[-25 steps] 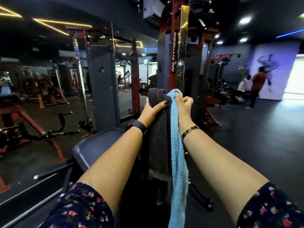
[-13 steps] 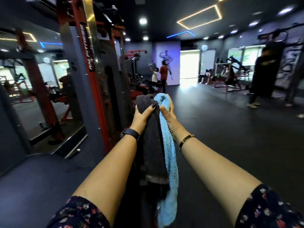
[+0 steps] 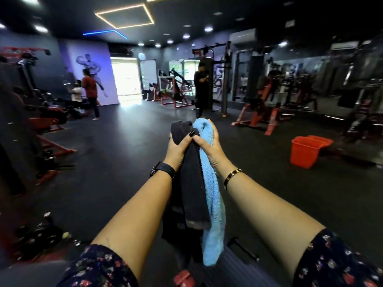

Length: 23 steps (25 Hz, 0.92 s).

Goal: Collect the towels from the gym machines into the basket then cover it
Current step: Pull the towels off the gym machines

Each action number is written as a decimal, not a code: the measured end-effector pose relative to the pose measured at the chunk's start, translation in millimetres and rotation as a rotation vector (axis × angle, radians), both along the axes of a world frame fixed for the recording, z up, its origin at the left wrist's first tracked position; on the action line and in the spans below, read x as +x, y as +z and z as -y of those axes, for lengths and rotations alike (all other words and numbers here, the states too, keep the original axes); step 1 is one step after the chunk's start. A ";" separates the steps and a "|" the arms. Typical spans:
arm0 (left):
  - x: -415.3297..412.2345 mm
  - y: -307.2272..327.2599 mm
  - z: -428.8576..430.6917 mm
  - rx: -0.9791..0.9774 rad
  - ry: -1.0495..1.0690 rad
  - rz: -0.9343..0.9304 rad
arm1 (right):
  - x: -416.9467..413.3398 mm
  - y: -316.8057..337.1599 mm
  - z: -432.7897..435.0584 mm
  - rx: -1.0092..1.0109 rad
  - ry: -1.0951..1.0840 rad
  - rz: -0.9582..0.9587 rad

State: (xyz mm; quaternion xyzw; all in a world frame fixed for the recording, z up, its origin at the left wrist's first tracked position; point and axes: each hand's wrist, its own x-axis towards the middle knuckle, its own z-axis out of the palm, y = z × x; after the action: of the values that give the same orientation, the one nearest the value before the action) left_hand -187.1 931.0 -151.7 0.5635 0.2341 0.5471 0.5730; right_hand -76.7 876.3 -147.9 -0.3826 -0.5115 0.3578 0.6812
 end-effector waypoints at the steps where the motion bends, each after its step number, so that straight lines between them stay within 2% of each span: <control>1: 20.6 0.3 7.9 0.000 -0.047 -0.005 | 18.5 -2.7 10.0 0.000 -0.048 -0.014; 10: 221.0 -0.7 99.6 0.001 -0.429 -0.029 | 193.0 -11.5 134.7 -0.005 -0.461 -0.062; 18: 400.6 -19.9 224.2 0.002 -0.617 -0.036 | 346.0 -27.9 268.1 -0.024 -0.705 -0.112; 23: 485.2 -21.3 301.6 0.089 -0.626 0.033 | 428.5 -29.2 343.2 -0.066 -0.790 -0.120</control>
State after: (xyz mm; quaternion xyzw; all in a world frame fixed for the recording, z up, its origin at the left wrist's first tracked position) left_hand 298.0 629.4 -172.9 0.6239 0.0157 0.3627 0.6920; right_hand 351.8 533.1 -177.0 -0.5498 -0.2728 0.1061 0.7823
